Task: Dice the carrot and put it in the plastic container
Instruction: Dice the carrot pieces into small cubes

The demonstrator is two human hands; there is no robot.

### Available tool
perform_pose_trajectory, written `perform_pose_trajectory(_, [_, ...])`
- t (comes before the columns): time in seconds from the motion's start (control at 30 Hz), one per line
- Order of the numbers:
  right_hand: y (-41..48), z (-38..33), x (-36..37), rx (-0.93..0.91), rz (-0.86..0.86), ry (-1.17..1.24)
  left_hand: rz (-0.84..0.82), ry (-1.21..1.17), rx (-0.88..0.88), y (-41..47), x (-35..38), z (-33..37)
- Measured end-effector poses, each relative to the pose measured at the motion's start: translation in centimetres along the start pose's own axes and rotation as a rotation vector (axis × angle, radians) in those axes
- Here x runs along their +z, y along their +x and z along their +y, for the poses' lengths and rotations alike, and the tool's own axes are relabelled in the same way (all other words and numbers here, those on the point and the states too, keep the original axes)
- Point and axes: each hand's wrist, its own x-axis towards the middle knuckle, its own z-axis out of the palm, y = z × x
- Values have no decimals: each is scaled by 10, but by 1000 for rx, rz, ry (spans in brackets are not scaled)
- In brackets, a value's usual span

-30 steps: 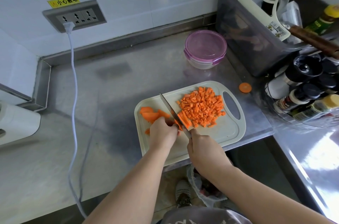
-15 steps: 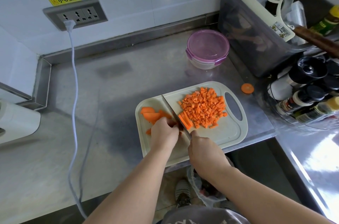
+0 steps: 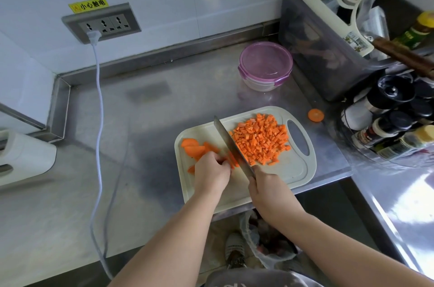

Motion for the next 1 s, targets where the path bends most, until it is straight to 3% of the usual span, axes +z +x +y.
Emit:
perform_pose_trajectory(0.23, [-5, 2, -13, -84, 35, 38, 19, 124, 98, -1, -6, 0])
perform_pose_trajectory(0.37, [-6, 7, -24, -92, 94, 73, -56, 600, 477, 9, -16, 0])
perform_pose_trajectory(0.47, [-3, 12, -31, -78, 114, 82, -137, 863, 631, 15, -26, 8])
perform_pose_trajectory(1.0, [-3, 24, -32, -42, 86, 92, -308, 1154, 817, 40, -37, 24])
